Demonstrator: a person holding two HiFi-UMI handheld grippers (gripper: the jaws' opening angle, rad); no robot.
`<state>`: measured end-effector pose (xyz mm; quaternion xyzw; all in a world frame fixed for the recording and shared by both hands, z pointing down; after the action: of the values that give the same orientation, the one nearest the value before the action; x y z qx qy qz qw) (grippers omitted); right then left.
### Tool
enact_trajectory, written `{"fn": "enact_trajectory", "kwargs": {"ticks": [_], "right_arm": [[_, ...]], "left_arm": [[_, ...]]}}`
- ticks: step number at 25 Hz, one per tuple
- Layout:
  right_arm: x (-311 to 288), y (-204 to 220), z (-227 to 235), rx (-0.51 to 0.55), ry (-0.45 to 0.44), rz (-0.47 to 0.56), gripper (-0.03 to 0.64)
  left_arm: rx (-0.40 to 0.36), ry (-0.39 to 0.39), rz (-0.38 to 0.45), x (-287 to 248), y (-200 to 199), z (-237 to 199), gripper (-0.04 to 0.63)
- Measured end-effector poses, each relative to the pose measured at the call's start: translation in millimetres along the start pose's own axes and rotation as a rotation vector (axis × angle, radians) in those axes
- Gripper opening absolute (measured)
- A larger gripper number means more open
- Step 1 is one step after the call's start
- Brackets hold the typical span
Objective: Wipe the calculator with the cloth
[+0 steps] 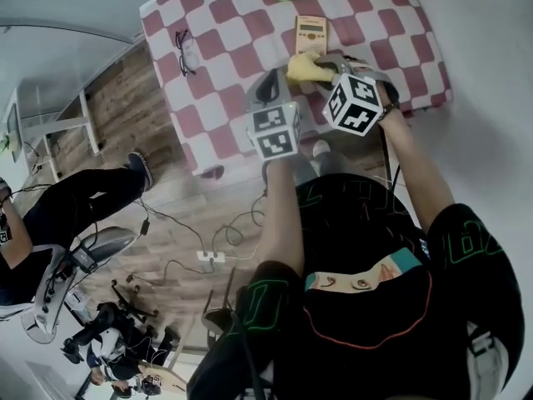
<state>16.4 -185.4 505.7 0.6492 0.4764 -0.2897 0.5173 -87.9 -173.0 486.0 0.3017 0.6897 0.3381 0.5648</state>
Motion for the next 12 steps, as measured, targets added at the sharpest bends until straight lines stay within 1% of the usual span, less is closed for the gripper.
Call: {"fn": "enact_trajectory", "kwargs": {"ticks": [2,4,6,9,12], "right_arm": [[11,2,14,-0.154,0.009,0.062,0.132],[27,3,31,-0.322,0.024,0.151,0.132],[50,4,54,-0.474,0.072,0.239,0.132],[88,10,90,-0.626,0.178,0.371,0.131],[132,24,109,-0.781,0.248,0.532,0.129]], "left_arm": [[-0.002,-0.007,0.027,6,-5,4,0.011],[-0.006,-0.011,0.046,13,-13,9,0.011],[-0.011,-0.013,0.063,21,-23,15,0.011],[-0.039,-0.025,0.123,27,-44,19,0.011],[-0.069,-0.022,0.164,40,-65,29,0.011]]}}
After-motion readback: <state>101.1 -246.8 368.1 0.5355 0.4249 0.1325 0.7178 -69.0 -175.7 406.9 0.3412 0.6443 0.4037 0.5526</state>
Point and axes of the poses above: the fingertips, and each gripper's own axes: x backward along the fingers, z to its right, y out of its underside, the point moved 4 cm from there along x, backward along the fingers, and after that the axes turned 6 degrees about -z, right-handed, at the moved point
